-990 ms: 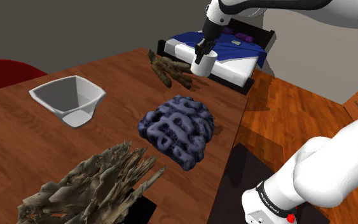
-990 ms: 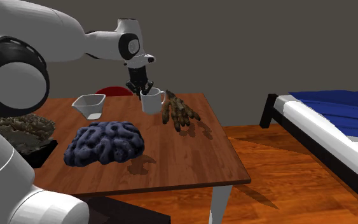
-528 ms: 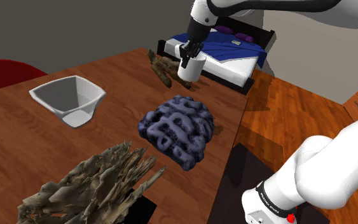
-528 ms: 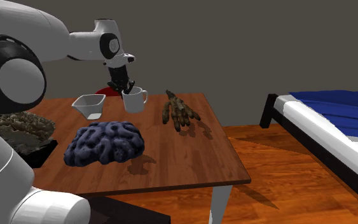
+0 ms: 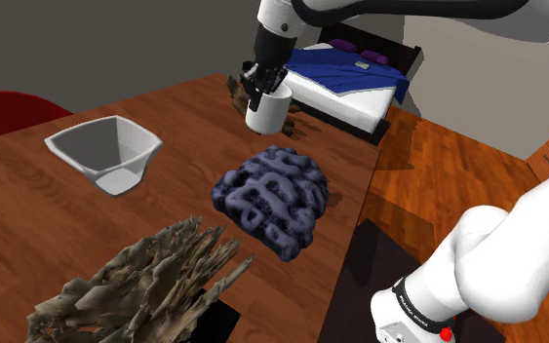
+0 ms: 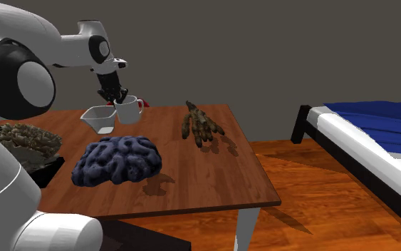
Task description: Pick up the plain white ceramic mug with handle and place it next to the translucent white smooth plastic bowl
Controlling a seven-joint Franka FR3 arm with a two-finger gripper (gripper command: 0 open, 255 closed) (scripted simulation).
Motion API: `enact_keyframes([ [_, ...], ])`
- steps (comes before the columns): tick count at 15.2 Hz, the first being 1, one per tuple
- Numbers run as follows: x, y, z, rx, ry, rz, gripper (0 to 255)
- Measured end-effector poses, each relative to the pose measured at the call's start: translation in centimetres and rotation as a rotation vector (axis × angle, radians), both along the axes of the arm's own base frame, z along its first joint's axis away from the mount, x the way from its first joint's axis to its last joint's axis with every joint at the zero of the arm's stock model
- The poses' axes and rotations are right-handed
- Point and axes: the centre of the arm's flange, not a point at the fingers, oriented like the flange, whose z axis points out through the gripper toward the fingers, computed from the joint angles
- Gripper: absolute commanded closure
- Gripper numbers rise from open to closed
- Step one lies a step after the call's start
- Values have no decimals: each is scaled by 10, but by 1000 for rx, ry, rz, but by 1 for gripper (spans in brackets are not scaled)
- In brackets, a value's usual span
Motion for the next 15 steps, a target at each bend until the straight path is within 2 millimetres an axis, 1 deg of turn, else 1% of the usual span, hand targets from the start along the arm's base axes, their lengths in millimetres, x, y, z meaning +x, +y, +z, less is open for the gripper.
enact_keyframes([
  [2,0,23,0,0,0,0,255],
  [4,-6,51,-2,0,0,0,255],
  [5,-7,61,-2,-1,1,0,255],
  [6,-8,78,0,-1,0,1,255],
  [9,-15,121,-2,0,0,0,255],
  [10,-17,134,-4,0,0,0,255],
  [15,-23,195,-2,0,1,0,255],
])
